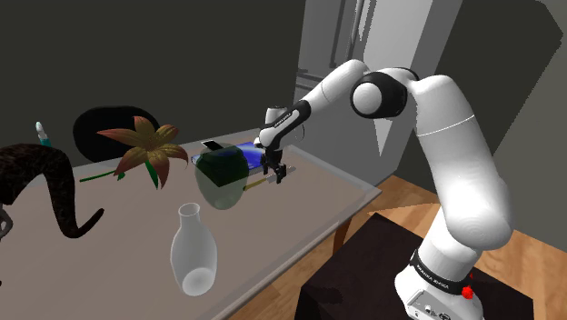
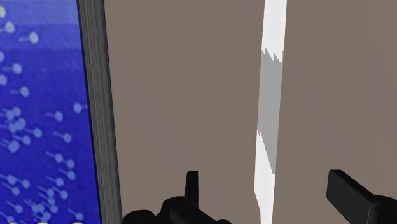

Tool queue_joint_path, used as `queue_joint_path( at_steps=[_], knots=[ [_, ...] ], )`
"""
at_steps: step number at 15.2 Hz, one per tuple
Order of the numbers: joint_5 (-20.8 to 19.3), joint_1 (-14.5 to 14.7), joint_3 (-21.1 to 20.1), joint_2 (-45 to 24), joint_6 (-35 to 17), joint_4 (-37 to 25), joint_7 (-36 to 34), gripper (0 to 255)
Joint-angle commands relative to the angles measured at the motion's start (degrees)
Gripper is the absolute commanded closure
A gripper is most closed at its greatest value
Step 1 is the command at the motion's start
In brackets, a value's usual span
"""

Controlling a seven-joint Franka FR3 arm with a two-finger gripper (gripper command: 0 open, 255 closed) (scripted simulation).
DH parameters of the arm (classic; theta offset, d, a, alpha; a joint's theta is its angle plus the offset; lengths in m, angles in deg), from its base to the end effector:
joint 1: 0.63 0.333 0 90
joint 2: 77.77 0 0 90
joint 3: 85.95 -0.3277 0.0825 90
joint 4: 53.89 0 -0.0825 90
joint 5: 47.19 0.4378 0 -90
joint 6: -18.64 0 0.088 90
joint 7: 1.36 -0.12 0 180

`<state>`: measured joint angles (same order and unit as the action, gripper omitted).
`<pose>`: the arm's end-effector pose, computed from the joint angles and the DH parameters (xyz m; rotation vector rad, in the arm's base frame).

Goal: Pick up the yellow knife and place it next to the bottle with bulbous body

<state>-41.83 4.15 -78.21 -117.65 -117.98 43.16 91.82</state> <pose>0.7205 -0.0288 0.1514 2.2458 2.1729 -0.0233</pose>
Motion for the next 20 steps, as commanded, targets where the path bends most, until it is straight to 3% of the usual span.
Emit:
queue_joint_path(
  at_steps=[1, 2, 3, 12, 20],
  knots=[
    [0.0, 0.0, 0.0, 0.0, 0.0, 0.0, 0.0, 0],
    [0.0, 0.0, 0.0, 0.0, 0.0, 0.0, 0.0, 0],
    [0.0, 0.0, 0.0, 0.0, 0.0, 0.0, 0.0, 255],
    [0.0, 0.0, 0.0, 0.0, 0.0, 0.0, 0.0, 255],
    [-0.6, 0.4, 0.5, 4.2, 4.0, 0.2, -0.3, 255]
  ],
)
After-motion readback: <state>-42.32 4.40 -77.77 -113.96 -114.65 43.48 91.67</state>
